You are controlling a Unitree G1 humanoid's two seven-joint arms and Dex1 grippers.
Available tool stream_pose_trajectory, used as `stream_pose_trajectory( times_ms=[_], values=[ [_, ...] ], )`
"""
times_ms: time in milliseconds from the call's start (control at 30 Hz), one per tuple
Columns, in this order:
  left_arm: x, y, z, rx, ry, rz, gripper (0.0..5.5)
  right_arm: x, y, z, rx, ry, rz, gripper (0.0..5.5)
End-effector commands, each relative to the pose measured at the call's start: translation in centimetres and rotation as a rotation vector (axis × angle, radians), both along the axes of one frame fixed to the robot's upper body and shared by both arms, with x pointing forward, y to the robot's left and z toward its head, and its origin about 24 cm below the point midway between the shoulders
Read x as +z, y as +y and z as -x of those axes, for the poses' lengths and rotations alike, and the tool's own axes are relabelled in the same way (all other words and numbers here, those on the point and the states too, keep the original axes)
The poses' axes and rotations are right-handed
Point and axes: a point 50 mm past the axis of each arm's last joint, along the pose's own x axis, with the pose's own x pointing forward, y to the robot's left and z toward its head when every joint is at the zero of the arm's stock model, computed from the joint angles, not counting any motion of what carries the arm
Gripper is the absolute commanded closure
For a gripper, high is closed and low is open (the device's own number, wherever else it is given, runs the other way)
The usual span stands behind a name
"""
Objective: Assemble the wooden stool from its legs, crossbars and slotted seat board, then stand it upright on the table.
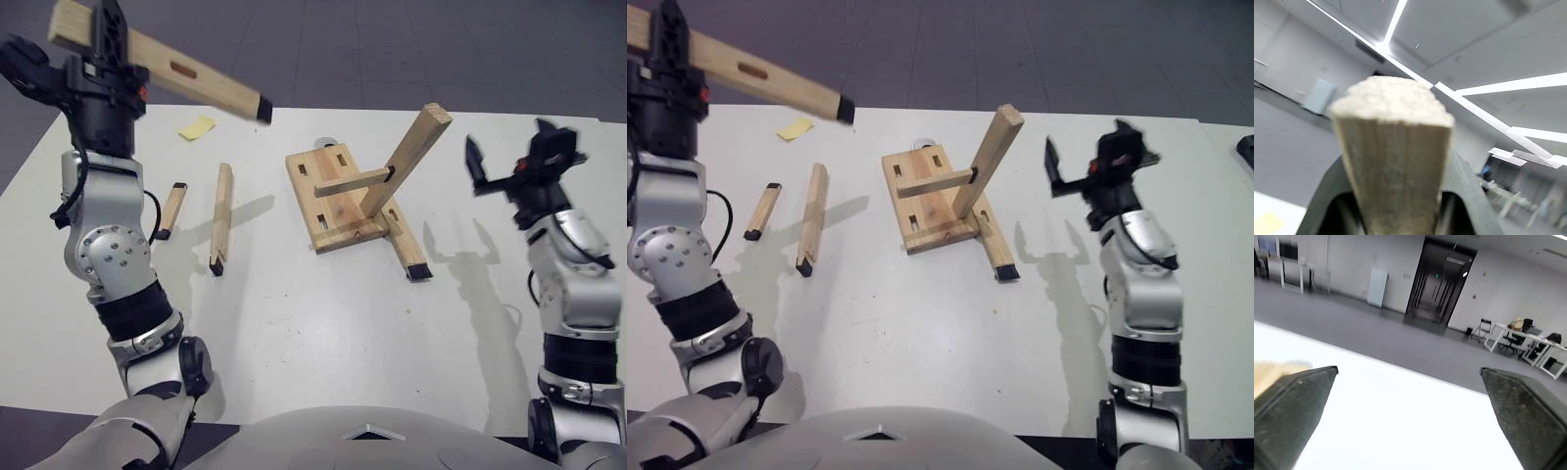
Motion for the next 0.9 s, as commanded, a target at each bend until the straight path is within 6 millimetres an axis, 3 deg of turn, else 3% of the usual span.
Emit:
stream_pose_trajectory(
  times_ms=[33, 133, 367, 600, 900],
  values=[
    [-2.3, -1.6, 1.1, 0.032, 0.077, -0.119, 4.49, -2.6, 1.0, -0.4, -0.018, 0.048, 0.081, 0.10],
    [-3.6, -1.5, 2.2, 0.070, 0.146, -0.134, 4.49, -2.9, 2.8, -0.4, 0.045, 0.036, 0.094, 0.10],
    [-2.9, -2.0, 2.5, 0.078, 0.135, -0.080, 4.49, -2.0, 6.5, -1.1, 0.127, -0.023, 0.060, 0.10],
    [-3.6, -3.3, 2.8, 0.030, 0.179, -0.067, 4.49, -1.3, 8.6, -0.1, 0.199, -0.033, 0.063, 0.10],
    [-4.7, -4.5, 3.5, 0.005, 0.239, -0.025, 4.49, -1.7, 9.7, 0.6, 0.213, 0.007, 0.047, 0.10]
  ],
)
